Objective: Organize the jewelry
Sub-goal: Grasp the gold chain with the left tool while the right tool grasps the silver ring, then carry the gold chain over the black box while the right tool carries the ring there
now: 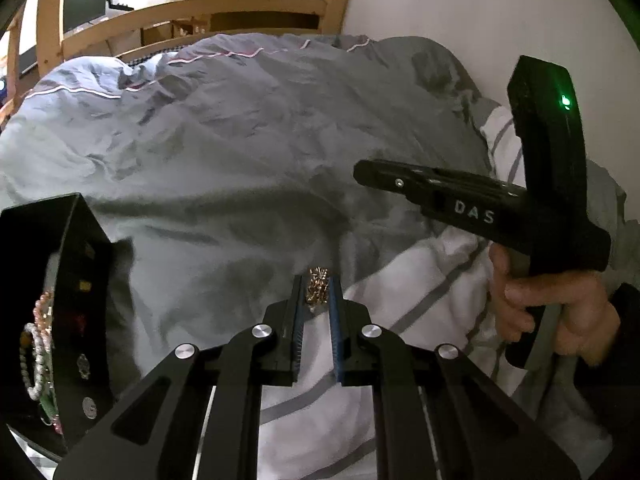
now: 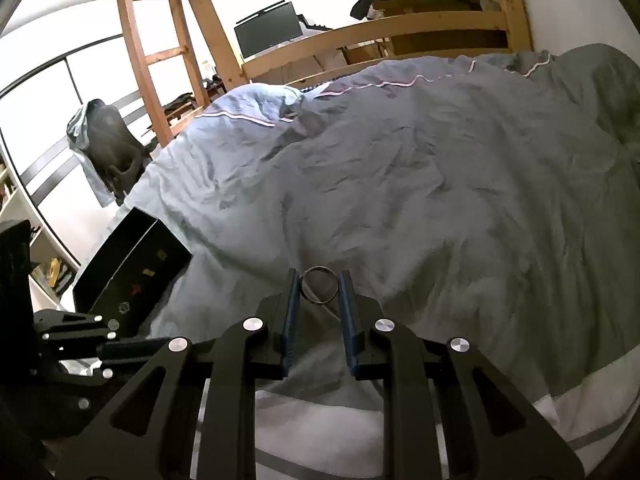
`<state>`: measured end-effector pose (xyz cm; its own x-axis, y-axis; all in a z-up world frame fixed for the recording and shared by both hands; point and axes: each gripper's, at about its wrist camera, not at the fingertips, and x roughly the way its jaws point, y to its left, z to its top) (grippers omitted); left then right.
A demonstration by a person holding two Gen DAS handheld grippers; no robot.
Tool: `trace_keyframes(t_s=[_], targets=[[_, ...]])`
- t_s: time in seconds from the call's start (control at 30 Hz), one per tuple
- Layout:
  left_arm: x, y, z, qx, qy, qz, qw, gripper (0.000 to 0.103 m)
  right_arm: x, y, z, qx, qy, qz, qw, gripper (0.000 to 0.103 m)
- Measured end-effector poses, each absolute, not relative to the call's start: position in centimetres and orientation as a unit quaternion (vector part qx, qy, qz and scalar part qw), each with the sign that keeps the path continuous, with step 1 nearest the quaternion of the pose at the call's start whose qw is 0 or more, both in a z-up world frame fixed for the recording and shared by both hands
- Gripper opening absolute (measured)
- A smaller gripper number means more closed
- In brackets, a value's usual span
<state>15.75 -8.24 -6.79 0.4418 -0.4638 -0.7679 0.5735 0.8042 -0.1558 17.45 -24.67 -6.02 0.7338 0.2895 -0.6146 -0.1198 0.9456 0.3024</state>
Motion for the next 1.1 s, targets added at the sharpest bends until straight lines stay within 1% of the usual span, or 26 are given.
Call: trace_keyframes(t_s=[0.57,1.1], targets=[[15.6,-6.5,-4.1,0.089,0.412,-0.255,0.870,0.011,16.4,-22.7,-4.1,0.089,0.338,0.117,0.930,0.020],[13.8,-1.0,0.3,0.067,0.390,-0.201,0.896,0.011,13.6,-16.6,0.2,0.041,0.323,0.153,0.933,0.020]])
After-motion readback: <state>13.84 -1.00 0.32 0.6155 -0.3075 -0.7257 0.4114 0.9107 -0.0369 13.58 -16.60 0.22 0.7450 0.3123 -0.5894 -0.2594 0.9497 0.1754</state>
